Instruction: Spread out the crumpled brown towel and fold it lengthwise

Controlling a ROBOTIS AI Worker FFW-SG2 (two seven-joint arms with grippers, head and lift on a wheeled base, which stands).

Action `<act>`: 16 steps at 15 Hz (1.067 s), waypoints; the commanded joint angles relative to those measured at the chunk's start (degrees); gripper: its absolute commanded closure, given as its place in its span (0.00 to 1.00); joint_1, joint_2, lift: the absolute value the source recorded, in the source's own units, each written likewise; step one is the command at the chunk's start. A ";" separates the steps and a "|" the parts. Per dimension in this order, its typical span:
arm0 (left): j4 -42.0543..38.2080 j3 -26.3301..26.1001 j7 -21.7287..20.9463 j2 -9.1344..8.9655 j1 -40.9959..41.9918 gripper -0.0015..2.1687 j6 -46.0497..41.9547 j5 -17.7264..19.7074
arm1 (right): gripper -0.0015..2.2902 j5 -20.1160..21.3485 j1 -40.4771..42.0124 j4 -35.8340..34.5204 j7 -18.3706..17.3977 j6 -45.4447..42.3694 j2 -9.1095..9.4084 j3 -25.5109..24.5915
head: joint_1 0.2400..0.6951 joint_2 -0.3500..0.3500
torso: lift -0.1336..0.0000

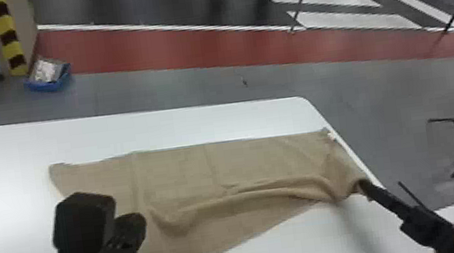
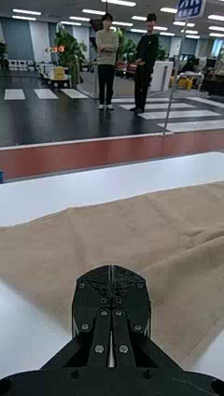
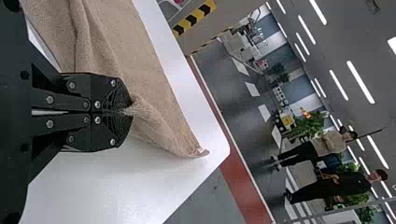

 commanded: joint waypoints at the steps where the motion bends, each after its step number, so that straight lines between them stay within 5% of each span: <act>1: -4.09 3.66 -0.72 1.73 6.73 0.80 0.16 -0.04 | 0.63 0.32 -0.20 -0.09 -0.24 0.00 0.35 1.26 | 1.00 0.00 | 0.07; 4: -4.18 2.52 -1.34 2.17 10.16 0.49 -3.00 -0.30 | 0.63 1.02 -0.29 -0.62 -0.77 0.00 0.61 3.28 | 1.00 0.00 | 0.07; 5: -3.48 1.20 -1.34 2.25 10.59 0.19 -4.41 -1.27 | 0.63 1.02 -0.29 -0.88 -0.77 0.00 0.96 3.28 | 1.00 0.00 | 0.07; 6: -2.16 -0.56 -0.99 2.34 10.59 0.06 -5.81 -2.76 | 0.63 0.93 -0.29 -0.88 -0.77 0.00 0.96 3.19 | 1.00 0.00 | 0.07; 16: 7.24 -7.50 3.23 2.43 10.95 0.07 -17.24 -8.13 | 0.63 1.20 -1.17 -0.62 -0.77 0.00 0.35 2.49 | 1.00 0.00 | 0.07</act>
